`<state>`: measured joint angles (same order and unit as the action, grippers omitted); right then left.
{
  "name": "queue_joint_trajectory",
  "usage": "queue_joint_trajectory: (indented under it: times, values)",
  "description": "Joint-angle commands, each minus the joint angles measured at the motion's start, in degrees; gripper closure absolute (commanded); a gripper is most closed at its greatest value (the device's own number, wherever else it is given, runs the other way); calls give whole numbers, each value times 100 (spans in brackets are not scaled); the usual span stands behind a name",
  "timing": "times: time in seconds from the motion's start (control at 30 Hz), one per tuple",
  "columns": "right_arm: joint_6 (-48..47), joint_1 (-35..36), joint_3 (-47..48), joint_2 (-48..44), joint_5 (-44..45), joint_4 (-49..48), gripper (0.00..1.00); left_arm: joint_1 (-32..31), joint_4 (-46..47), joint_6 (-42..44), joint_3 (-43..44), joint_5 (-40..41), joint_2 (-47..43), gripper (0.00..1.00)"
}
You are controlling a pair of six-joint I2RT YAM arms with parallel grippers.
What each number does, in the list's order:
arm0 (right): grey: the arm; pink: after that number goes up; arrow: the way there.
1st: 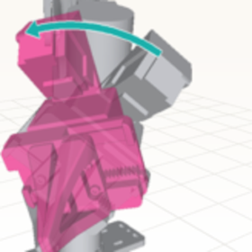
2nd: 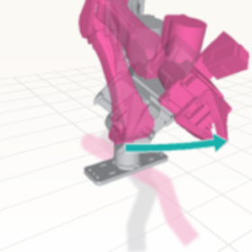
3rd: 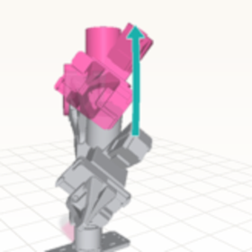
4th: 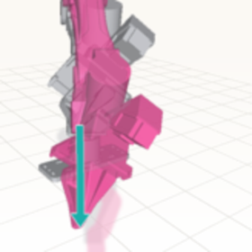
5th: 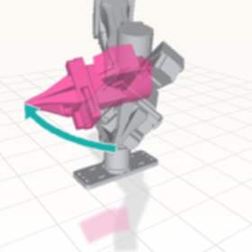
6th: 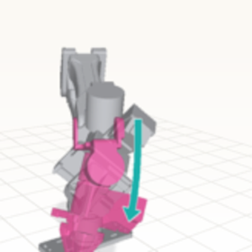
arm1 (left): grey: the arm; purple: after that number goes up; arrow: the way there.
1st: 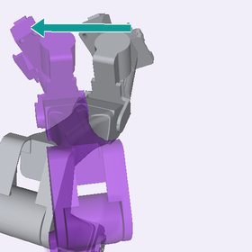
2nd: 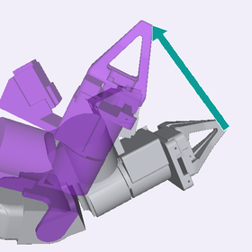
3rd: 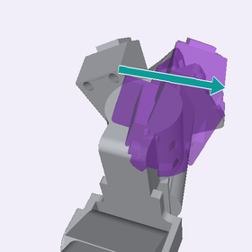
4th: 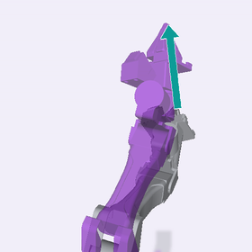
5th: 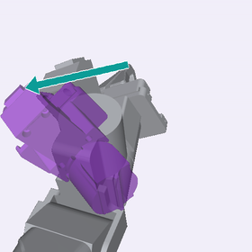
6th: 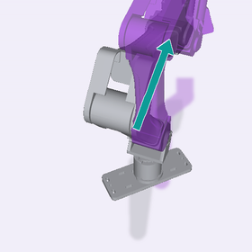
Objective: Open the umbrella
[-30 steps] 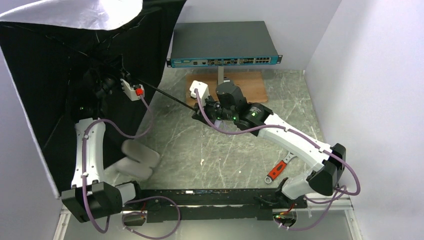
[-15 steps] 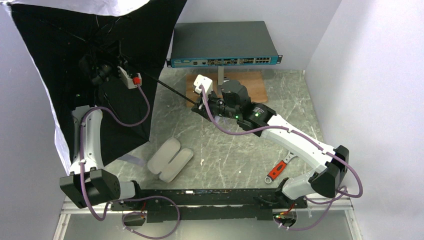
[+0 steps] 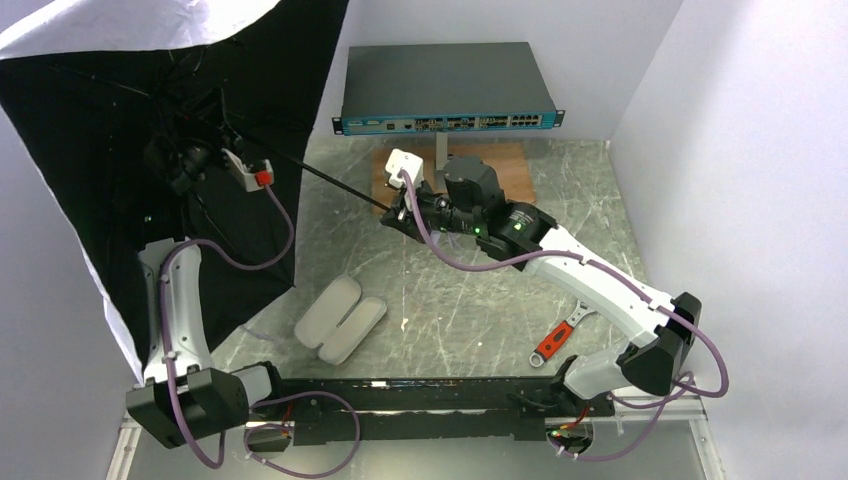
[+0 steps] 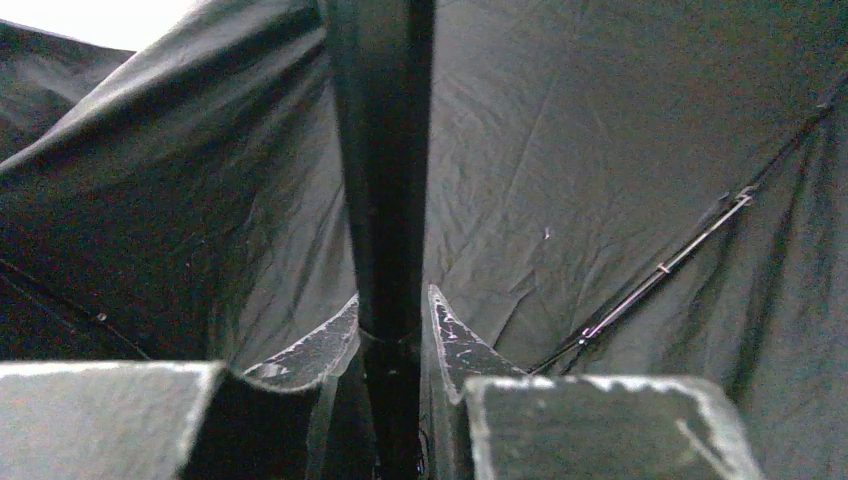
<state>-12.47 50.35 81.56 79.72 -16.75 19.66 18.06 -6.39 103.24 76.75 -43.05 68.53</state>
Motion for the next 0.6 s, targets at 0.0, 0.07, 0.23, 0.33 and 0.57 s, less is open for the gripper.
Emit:
queue_joint_trajectory:
  times: [0.0, 0.07, 0.23, 0.33, 0.57]
  values:
    - [-358, -25, 645, 53, -927, 1105, 100, 584, 1346, -137, -10, 1843, -54, 88]
    - [-275, -21, 966, 386, -1079, 1032, 100, 541, 1114, -252, 51, 1720, -171, 81]
    - [-82, 63, 1542, 979, -1337, 783, 100, 531, 843, -311, -89, 1472, -430, 84]
    - [-42, 129, 1679, 1202, -1401, 651, 100, 523, 475, -311, -135, 1306, -516, 68]
    - [933, 92, 1364, 1118, -1595, -633, 100, 478, -785, -1375, -12, 701, -781, 25]
